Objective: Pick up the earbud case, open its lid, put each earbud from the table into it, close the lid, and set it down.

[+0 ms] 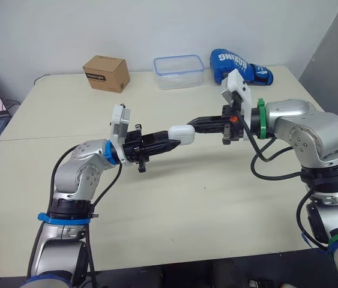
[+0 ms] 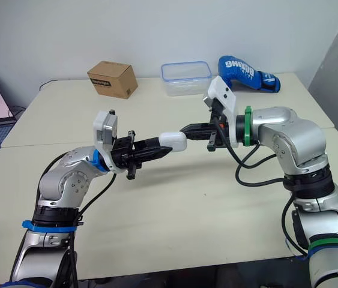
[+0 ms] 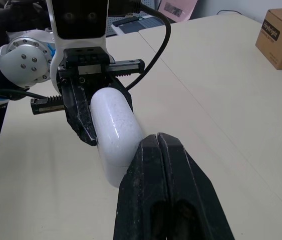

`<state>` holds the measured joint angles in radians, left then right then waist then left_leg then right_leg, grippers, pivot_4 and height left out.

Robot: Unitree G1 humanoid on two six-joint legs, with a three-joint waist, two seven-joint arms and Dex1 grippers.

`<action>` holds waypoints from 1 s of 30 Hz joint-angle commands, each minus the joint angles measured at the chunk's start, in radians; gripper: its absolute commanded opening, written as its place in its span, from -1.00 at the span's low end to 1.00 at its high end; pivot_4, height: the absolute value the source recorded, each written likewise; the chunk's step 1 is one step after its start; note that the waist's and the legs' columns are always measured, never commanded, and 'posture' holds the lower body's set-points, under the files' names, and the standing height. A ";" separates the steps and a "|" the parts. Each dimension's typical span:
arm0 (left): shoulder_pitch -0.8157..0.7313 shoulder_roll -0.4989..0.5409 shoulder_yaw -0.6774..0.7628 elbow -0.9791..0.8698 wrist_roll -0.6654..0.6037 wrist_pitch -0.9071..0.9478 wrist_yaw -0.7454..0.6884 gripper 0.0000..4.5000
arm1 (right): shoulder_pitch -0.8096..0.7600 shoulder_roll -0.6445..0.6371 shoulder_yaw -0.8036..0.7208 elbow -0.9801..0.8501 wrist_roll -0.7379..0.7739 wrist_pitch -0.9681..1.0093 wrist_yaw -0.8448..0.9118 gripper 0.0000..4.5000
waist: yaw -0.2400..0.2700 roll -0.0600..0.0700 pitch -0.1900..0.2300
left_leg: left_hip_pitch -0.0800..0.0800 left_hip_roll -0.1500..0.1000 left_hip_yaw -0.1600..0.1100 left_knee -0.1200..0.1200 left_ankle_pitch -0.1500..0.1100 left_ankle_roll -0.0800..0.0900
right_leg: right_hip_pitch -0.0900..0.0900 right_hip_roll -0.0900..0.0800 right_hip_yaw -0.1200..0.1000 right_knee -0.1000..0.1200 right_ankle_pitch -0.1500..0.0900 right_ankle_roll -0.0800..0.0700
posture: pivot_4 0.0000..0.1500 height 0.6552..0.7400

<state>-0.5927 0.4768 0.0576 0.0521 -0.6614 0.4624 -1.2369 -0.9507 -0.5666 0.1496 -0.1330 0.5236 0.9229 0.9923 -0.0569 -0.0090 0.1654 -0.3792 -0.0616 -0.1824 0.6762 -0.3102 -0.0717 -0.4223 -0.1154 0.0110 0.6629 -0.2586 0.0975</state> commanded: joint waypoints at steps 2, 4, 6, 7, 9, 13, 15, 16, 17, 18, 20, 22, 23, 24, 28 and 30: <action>-0.004 0.026 0.029 -0.007 -0.005 0.043 0.052 -0.66 | -0.027 -0.011 -0.004 0.030 -0.039 -0.113 0.030 -0.99 | 0.000 0.000 0.000 | 0.000 0.000 0.000 0.000 0.000 0.000 | 0.000 0.000 0.000 0.000 0.000 0.000 | 1.00 0.78; -0.009 0.037 0.031 0.009 -0.010 0.100 0.085 -0.66 | -0.010 -0.061 0.003 0.030 -0.073 -0.225 0.105 -0.99 | 0.004 0.000 0.000 | 0.000 -0.001 0.000 0.000 0.000 0.000 | 0.000 0.000 0.000 0.000 0.000 0.000 | 1.00 0.78; -0.015 0.044 0.032 0.025 -0.010 0.138 0.114 -0.66 | 0.010 -0.103 0.020 0.027 -0.106 -0.314 0.160 -0.99 | 0.005 0.000 0.000 | 0.000 -0.001 0.000 0.000 0.000 0.000 | 0.000 0.000 0.000 -0.001 0.000 0.000 | 1.00 0.78; -0.018 0.048 0.031 0.030 -0.015 0.173 0.132 -0.66 | 0.021 -0.122 0.028 0.028 -0.126 -0.362 0.181 -0.99 | 0.004 0.000 0.000 | 0.000 -0.001 0.000 0.000 0.000 0.000 | 0.000 0.000 0.000 -0.001 0.000 0.000 | 1.00 0.78; -0.026 0.054 0.022 0.031 -0.023 0.255 0.174 -0.66 | 0.038 -0.144 0.032 0.030 -0.149 -0.421 0.207 -0.99 | 0.004 0.000 0.000 | 0.000 0.000 0.000 0.000 0.000 0.000 | 0.000 0.000 -0.001 -0.001 0.000 0.000 | 1.00 0.78; -0.035 0.038 0.029 0.027 -0.049 0.393 0.252 -0.66 | 0.079 -0.172 0.029 0.012 -0.177 -0.485 0.241 -0.99 | 0.000 0.000 0.000 | 0.000 0.000 0.000 0.000 0.000 0.000 | 0.000 0.000 -0.001 0.000 0.000 0.000 | 1.00 0.78; -0.045 0.024 0.033 0.030 -0.073 0.488 0.299 -0.66 | 0.098 -0.181 0.033 0.009 -0.191 -0.504 0.249 -0.99 | 0.000 0.000 0.000 | 0.000 0.000 0.000 0.000 0.000 0.000 | 0.000 0.000 0.000 0.000 0.000 0.000 | 1.00 0.78; -0.050 0.017 0.027 0.037 -0.075 0.534 0.326 -0.66 | 0.107 -0.184 0.034 0.009 -0.199 -0.511 0.251 -0.99 | 0.002 0.000 0.000 | 0.000 0.000 0.000 0.001 0.000 0.000 | 0.000 0.000 -0.001 0.000 0.000 0.000 | 1.00 0.78; -0.055 0.013 0.022 0.045 -0.074 0.577 0.352 -0.66 | 0.113 -0.185 0.035 0.007 -0.204 -0.514 0.252 -0.99 | 0.002 0.000 0.000 | 0.000 0.000 -0.001 0.001 0.000 0.000 | 0.000 0.000 -0.001 0.000 0.000 0.000 | 1.00 0.78; -0.054 0.021 -0.015 0.048 -0.049 0.608 0.363 -0.66 | 0.125 -0.189 0.036 0.003 -0.209 -0.517 0.253 -0.99 | 0.002 0.000 0.000 | 0.000 -0.001 0.000 0.001 0.000 0.000 | 0.001 0.000 -0.001 0.000 0.000 0.000 | 1.00 0.78; -0.053 0.029 -0.057 0.049 -0.023 0.645 0.375 -0.66 | 0.142 -0.192 0.036 -0.007 -0.214 -0.518 0.256 -0.99 | 0.002 0.000 0.000 | 0.000 -0.001 0.000 0.001 0.000 0.000 | 0.001 0.000 0.000 0.000 0.000 0.000 | 1.00 0.78; -0.055 0.007 -0.061 0.074 -0.016 0.657 0.396 -0.66 | 0.159 -0.194 0.037 -0.019 -0.219 -0.515 0.256 -0.99 | 0.001 0.000 0.000 | 0.000 -0.001 0.000 0.001 0.000 0.000 | 0.000 0.000 0.000 0.000 0.000 0.000 | 1.00 0.78; -0.061 -0.010 -0.063 0.102 -0.001 0.649 0.416 -0.66 | 0.171 -0.196 0.038 -0.027 -0.222 -0.512 0.256 -0.99 | 0.003 0.000 0.000 | 0.000 -0.001 0.000 0.001 0.000 0.000 | 0.000 0.000 0.000 0.000 0.000 0.000 | 1.00 0.78; -0.068 -0.026 -0.065 0.130 0.014 0.641 0.432 -0.66 | 0.183 -0.199 0.040 -0.033 -0.224 -0.508 0.256 -0.99 | 0.004 0.000 0.000 | 0.000 -0.001 0.000 0.001 0.000 0.000 | 0.000 0.000 0.000 0.000 0.000 0.000 | 1.00 0.78; -0.085 -0.053 -0.069 0.179 0.049 0.620 0.456 -0.66 | 0.222 -0.215 0.051 -0.045 -0.244 -0.517 0.261 -0.99 | 0.006 0.000 0.000 | 0.000 -0.001 0.000 0.001 0.000 0.000 | 0.000 0.000 0.000 0.000 0.000 0.000 | 1.00 0.78; -0.090 -0.059 -0.070 0.197 0.064 0.617 0.462 -0.66 | 0.246 -0.231 0.061 -0.045 -0.263 -0.531 0.263 -0.99 | 0.007 0.000 0.000 | 0.000 -0.001 0.000 0.001 0.000 0.000 | 0.000 0.000 0.000 0.000 0.000 0.000 | 1.00 0.78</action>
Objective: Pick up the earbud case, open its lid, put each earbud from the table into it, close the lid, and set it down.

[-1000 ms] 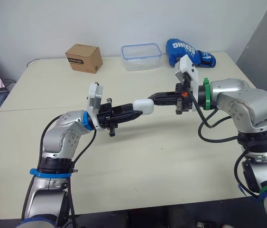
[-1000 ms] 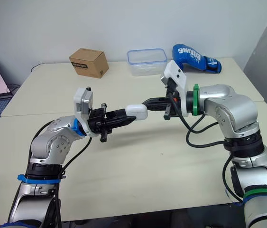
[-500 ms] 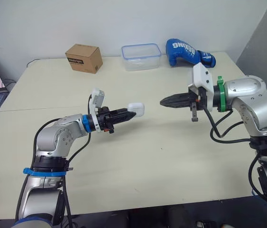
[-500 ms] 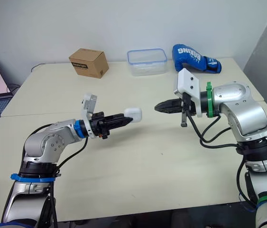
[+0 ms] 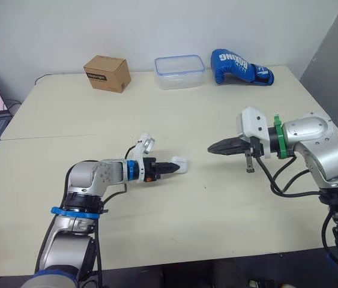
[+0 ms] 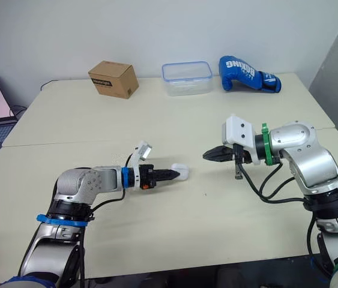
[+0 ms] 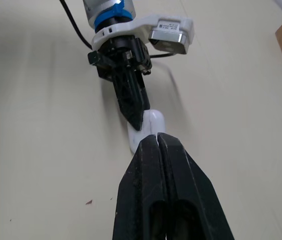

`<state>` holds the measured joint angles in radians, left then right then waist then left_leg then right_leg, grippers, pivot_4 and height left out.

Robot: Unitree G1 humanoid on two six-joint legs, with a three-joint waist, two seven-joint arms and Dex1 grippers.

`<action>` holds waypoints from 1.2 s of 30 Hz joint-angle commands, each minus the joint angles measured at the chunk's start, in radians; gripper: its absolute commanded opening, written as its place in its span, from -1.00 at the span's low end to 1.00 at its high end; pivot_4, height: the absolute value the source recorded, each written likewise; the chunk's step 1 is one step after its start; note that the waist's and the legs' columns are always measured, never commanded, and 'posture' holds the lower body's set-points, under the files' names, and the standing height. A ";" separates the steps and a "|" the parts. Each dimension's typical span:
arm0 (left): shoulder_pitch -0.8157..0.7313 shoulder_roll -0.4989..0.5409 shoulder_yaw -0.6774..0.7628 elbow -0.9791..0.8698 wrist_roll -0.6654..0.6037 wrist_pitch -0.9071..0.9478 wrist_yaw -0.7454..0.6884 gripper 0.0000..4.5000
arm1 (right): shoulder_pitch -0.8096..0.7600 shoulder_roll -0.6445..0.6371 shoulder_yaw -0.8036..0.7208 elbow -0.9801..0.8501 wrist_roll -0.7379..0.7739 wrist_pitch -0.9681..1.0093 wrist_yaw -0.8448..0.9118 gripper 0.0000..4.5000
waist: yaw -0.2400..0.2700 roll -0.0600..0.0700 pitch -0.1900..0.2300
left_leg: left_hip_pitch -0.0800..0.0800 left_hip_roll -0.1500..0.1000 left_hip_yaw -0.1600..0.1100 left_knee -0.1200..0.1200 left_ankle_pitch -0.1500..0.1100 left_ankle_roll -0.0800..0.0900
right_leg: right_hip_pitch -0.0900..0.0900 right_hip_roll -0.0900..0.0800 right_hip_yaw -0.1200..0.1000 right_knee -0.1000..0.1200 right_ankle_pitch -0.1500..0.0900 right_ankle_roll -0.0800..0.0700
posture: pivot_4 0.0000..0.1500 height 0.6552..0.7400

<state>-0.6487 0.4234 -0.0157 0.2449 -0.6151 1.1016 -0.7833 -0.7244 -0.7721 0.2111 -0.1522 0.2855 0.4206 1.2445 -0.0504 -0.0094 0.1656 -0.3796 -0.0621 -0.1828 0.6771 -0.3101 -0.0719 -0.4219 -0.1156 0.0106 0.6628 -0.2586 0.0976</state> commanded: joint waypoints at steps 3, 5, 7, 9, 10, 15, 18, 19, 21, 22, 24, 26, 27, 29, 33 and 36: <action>-0.027 0.000 -0.001 0.022 0.038 -0.041 0.003 -0.66 | 0.057 -0.051 0.008 -0.023 -0.053 -0.053 0.018 -0.99 | 0.003 0.000 0.000 | 0.000 0.000 0.000 0.000 0.000 0.000 | 0.000 0.000 0.000 0.000 0.000 0.000 | 1.00 0.78; -0.026 0.002 0.000 0.028 0.044 -0.044 0.000 -0.66 | 0.066 -0.056 0.007 -0.024 -0.057 -0.057 0.020 -0.99 | 0.003 0.000 0.000 | 0.000 0.000 0.000 0.000 0.000 0.000 | 0.000 0.000 0.000 0.000 0.000 0.000 | 1.00 0.78; -0.025 0.003 0.000 0.028 0.046 -0.044 -0.003 -0.66 | 0.067 -0.055 0.006 -0.021 -0.060 -0.054 0.020 -0.99 | 0.004 0.000 0.000 | 0.000 0.000 0.001 0.000 0.000 0.000 | 0.000 0.000 0.001 0.001 0.000 0.000 | 1.00 0.78; -0.024 0.003 0.002 0.029 0.047 -0.043 -0.005 -0.66 | 0.065 -0.052 0.005 -0.016 -0.065 -0.050 0.020 -0.99 | 0.004 0.000 0.000 | 0.000 0.000 0.001 0.000 0.000 0.000 | 0.000 0.000 0.000 0.001 0.000 0.000 | 1.00 0.78; -0.023 0.003 0.001 0.029 0.048 -0.042 -0.006 -0.66 | 0.065 -0.051 0.006 -0.014 -0.068 -0.050 0.021 -0.99 | 0.004 0.000 0.000 | 0.000 0.000 0.001 0.000 0.000 0.000 | 0.000 0.000 0.001 0.001 0.000 0.000 | 1.00 0.78; -0.011 0.005 0.006 0.024 0.046 -0.049 -0.027 -0.66 | 0.062 -0.050 0.009 -0.010 -0.077 -0.047 0.021 -0.99 | 0.006 0.000 0.000 | 0.000 0.000 0.001 0.000 0.000 0.000 | 0.000 0.000 0.000 0.000 0.000 0.000 | 1.00 0.78; -0.011 0.020 0.003 0.027 0.059 -0.044 -0.025 -0.21 | 0.058 -0.047 0.011 -0.005 -0.081 -0.040 0.019 -1.00 | 0.008 0.000 0.000 | 0.000 0.000 0.001 0.000 0.000 0.000 | 0.000 0.000 0.001 0.000 0.000 0.000 | 1.00 0.78; -0.010 0.026 0.000 0.027 0.067 -0.047 -0.023 -0.09 | 0.058 -0.046 0.012 -0.005 -0.082 -0.039 0.018 -1.00 | 0.008 0.000 0.000 | 0.000 0.000 0.001 0.000 0.000 0.000 | 0.000 0.000 0.000 0.000 0.000 0.000 | 1.00 0.78; -0.007 0.044 0.006 0.025 0.076 -0.049 -0.023 0.22 | 0.059 -0.046 0.012 -0.005 -0.083 -0.038 0.018 -1.00 | 0.009 0.000 0.000 | 0.000 0.000 0.001 0.000 0.000 0.000 | 0.000 0.000 0.001 0.000 0.000 0.000 | 1.00 0.78; -0.004 0.057 0.009 0.020 0.077 -0.048 -0.029 0.34 | 0.059 -0.046 0.012 -0.004 -0.084 -0.038 0.017 -1.00 | 0.009 0.000 0.000 | 0.000 0.000 0.001 0.000 0.000 0.000 | 0.000 0.000 0.001 0.000 0.000 0.000 | 1.00 0.78; 0.011 0.093 0.019 0.008 0.078 -0.049 -0.045 0.34 | 0.059 -0.046 0.013 -0.001 -0.085 -0.038 0.018 -1.00 | 0.006 0.000 0.000 | 0.000 0.000 0.001 0.000 0.000 0.000 | 0.000 0.000 0.001 0.000 0.000 0.000 | 1.00 0.78; 0.028 0.122 0.021 -0.009 0.079 -0.057 -0.057 0.34 | 0.062 -0.046 0.012 0.000 -0.085 -0.039 0.019 -1.00 | 0.002 0.000 0.000 | 0.001 0.000 0.001 0.000 0.000 0.000 | 0.000 0.000 0.001 0.001 0.000 0.000 | 1.00 0.78; 0.041 0.141 0.023 -0.021 0.080 -0.065 -0.065 0.34 | 0.060 -0.045 0.011 0.002 -0.086 -0.039 0.019 -1.00 | 0.001 0.000 0.000 | 0.001 0.000 0.001 0.000 0.000 0.000 | 0.000 0.000 0.001 0.001 0.000 0.000 | 1.00 0.78; 0.067 0.174 0.032 -0.052 0.079 -0.069 -0.069 0.34 | 0.060 -0.040 0.009 0.004 -0.085 -0.037 0.017 -1.00 | 0.000 0.000 0.000 | 0.001 0.000 0.001 0.000 0.000 0.000 | 0.000 0.000 0.001 0.000 0.000 0.000 | 1.00 0.78; 0.153 0.234 0.047 -0.152 0.084 -0.110 -0.077 0.34 | 0.074 -0.033 -0.005 -0.012 -0.075 -0.016 -0.002 -1.00 | 0.000 0.000 0.000 | 0.001 0.000 0.001 -0.001 0.000 0.000 | 0.000 0.000 0.001 0.000 0.000 0.000 | 1.00 0.78; 0.264 0.268 0.103 -0.269 0.079 -0.178 -0.066 0.34 | 0.120 -0.013 -0.052 -0.086 -0.017 0.073 -0.057 -1.00 | 0.001 0.000 0.000 | 0.001 0.001 0.001 -0.001 0.000 0.000 | 0.000 0.000 0.001 0.000 0.000 0.000 | 1.00 0.78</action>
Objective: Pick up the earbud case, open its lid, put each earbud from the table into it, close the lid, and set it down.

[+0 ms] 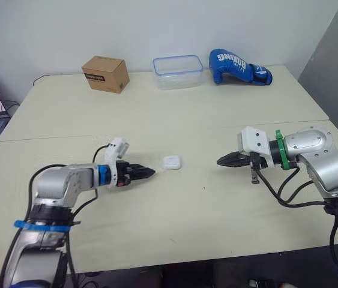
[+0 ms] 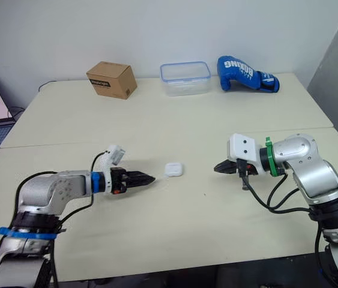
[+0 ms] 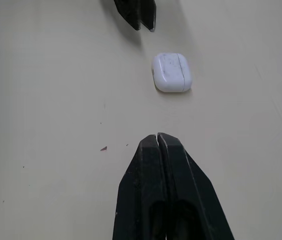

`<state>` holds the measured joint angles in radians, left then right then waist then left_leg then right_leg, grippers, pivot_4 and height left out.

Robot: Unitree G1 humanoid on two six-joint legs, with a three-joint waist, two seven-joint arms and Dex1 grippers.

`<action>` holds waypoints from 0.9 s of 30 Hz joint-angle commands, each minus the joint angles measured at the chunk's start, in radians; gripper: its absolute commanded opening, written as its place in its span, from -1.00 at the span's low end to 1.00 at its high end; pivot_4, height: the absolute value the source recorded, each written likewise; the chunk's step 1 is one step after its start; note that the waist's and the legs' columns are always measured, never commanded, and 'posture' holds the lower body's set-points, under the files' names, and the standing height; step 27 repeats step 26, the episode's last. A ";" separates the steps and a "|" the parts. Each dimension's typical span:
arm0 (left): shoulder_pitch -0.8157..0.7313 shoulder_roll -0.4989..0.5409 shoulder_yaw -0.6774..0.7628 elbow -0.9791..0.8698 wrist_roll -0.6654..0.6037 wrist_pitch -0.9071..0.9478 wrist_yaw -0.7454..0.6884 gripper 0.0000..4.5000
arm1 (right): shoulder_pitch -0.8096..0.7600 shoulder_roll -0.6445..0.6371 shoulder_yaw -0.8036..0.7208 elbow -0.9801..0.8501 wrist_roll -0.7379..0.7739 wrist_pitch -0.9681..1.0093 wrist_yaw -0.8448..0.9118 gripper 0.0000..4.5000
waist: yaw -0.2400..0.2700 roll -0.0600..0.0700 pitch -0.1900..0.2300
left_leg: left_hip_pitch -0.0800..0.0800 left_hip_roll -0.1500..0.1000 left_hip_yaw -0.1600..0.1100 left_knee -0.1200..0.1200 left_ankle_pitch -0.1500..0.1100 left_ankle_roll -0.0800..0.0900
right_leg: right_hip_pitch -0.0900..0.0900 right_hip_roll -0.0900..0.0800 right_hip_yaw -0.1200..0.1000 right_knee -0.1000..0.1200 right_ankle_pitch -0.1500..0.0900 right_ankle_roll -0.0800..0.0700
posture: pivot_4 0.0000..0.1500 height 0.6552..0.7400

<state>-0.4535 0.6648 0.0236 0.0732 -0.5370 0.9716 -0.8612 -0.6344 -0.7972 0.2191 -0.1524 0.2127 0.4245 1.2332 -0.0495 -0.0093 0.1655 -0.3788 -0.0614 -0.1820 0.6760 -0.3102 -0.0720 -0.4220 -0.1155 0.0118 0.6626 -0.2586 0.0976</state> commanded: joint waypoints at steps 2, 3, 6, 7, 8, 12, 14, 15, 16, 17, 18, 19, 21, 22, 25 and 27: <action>0.148 0.020 0.125 -0.180 -0.022 -0.069 0.037 0.34 | 0.080 0.037 -0.111 -0.156 0.123 0.162 -0.100 -1.00 | 0.003 0.000 0.000 | 0.000 0.000 0.000 0.000 0.000 0.000 | 0.000 0.000 0.000 0.000 0.000 0.000 | 1.00 0.78; 0.195 0.018 0.149 -0.222 -0.023 -0.084 0.050 0.34 | 0.111 0.057 -0.144 -0.195 0.167 0.214 -0.134 -1.00 | 0.004 0.000 0.000 | -0.001 0.000 0.000 0.000 0.000 0.000 | 0.000 0.000 0.000 -0.001 0.000 0.000 | 1.00 0.78; 0.341 -0.027 0.220 -0.334 -0.028 -0.140 0.109 0.34 | 0.221 0.118 -0.228 -0.322 0.284 0.373 -0.251 -1.00 | 0.016 0.000 0.000 | -0.001 0.000 -0.001 -0.001 0.000 0.000 | 0.000 0.000 0.001 -0.001 0.000 0.000 | 1.00 0.78; 0.381 -0.048 0.238 -0.366 -0.030 -0.170 0.121 0.34 | 0.258 0.129 -0.246 -0.362 0.311 0.407 -0.277 -1.00 | 0.021 0.000 0.000 | 0.000 0.000 -0.001 -0.001 0.000 0.000 | 0.000 0.000 0.001 -0.001 0.000 0.000 | 1.00 0.78; 0.422 -0.070 0.254 -0.403 -0.035 -0.182 0.141 0.34 | 0.302 0.133 -0.260 -0.401 0.334 0.438 -0.300 -1.00 | 0.023 0.000 0.000 | 0.000 0.000 -0.001 0.000 0.000 0.000 | 0.000 0.000 0.001 -0.001 0.000 0.000 | 1.00 0.78; 0.592 -0.170 0.267 -0.541 0.012 -0.293 0.229 0.34 | 0.475 0.136 -0.296 -0.473 0.356 0.467 -0.373 -1.00 | 0.046 -0.001 0.000 | 0.000 0.000 0.001 0.000 -0.001 0.001 | 0.002 -0.001 0.001 -0.001 0.000 0.000 | 1.00 0.78; 0.652 -0.205 0.257 -0.579 0.030 -0.317 0.270 0.34 | 0.534 0.145 -0.322 -0.475 0.373 0.481 -0.405 -1.00 | 0.049 -0.001 0.000 | 0.001 0.000 0.002 0.000 -0.001 0.001 | 0.002 -0.001 0.002 -0.001 0.000 0.000 | 1.00 0.78; 0.680 -0.222 0.246 -0.588 0.066 -0.349 0.302 0.34 | 0.567 0.144 -0.330 -0.476 0.372 0.472 -0.412 -1.00 | 0.050 -0.001 -0.001 | 0.002 0.000 0.003 0.000 -0.001 0.002 | 0.003 -0.001 0.002 -0.001 0.001 0.000 | 1.00 0.78; 0.697 -0.232 0.240 -0.592 0.091 -0.373 0.324 0.34 | 0.587 0.141 -0.333 -0.478 0.372 0.464 -0.418 -1.00 | 0.050 -0.001 0.000 | 0.003 0.000 0.003 0.000 -0.002 0.003 | 0.004 -0.001 0.002 0.000 0.001 0.000 | 1.00 0.78; 0.707 -0.231 0.234 -0.592 0.100 -0.372 0.333 0.34 | 0.597 0.140 -0.335 -0.480 0.376 0.463 -0.426 -1.00 | 0.050 -0.001 0.000 | 0.006 0.000 0.004 0.000 -0.003 0.005 | 0.007 0.000 0.002 -0.001 0.001 0.000 | 1.00 0.78; 0.717 -0.235 0.234 -0.589 0.106 -0.391 0.334 0.34 | 0.606 0.140 -0.337 -0.481 0.382 0.462 -0.432 -1.00 | 0.050 -0.001 0.000 | 0.009 0.001 0.004 -0.001 -0.004 0.006 | 0.009 0.000 0.002 -0.001 0.000 -0.001 | 1.00 0.78; 0.722 -0.236 0.234 -0.587 0.105 -0.401 0.332 0.34 | 0.611 0.140 -0.339 -0.481 0.388 0.463 -0.437 -1.00 | 0.050 -0.001 0.000 | 0.014 0.001 0.005 -0.003 -0.004 0.007 | 0.014 0.000 0.003 -0.003 0.000 0.000 | 1.00 0.78; 0.737 -0.230 0.240 -0.587 0.103 -0.414 0.328 0.34 | 0.621 0.133 -0.338 -0.487 0.397 0.468 -0.442 -1.00 | 0.048 -0.001 0.000 | 0.017 0.002 0.007 -0.006 -0.004 0.007 | 0.017 0.000 0.003 -0.005 0.000 0.000 | 1.00 0.78; 0.740 -0.228 0.248 -0.585 0.098 -0.427 0.323 0.34 | 0.623 0.123 -0.333 -0.491 0.395 0.471 -0.441 -1.00 | 0.048 -0.001 0.000 | 0.017 0.002 0.007 -0.006 -0.004 0.007 | 0.017 0.000 0.003 -0.005 0.000 0.000 | 1.00 0.78; 0.751 -0.225 0.258 -0.579 0.091 -0.481 0.298 0.34 | 0.614 0.101 -0.322 -0.491 0.395 0.477 -0.440 -1.00 | 0.048 -0.001 0.000 | 0.017 0.002 0.007 -0.008 -0.004 0.007 | 0.016 0.000 0.003 -0.007 0.000 0.000 | 1.00 0.78; 0.754 -0.219 0.261 -0.575 0.089 -0.504 0.280 0.34 | 0.604 0.097 -0.319 -0.487 0.398 0.481 -0.442 -1.00 | 0.048 -0.001 0.000 | 0.017 0.002 0.007 -0.009 -0.004 0.007 | 0.016 0.000 0.003 -0.007 0.000 0.000 | 1.00 0.78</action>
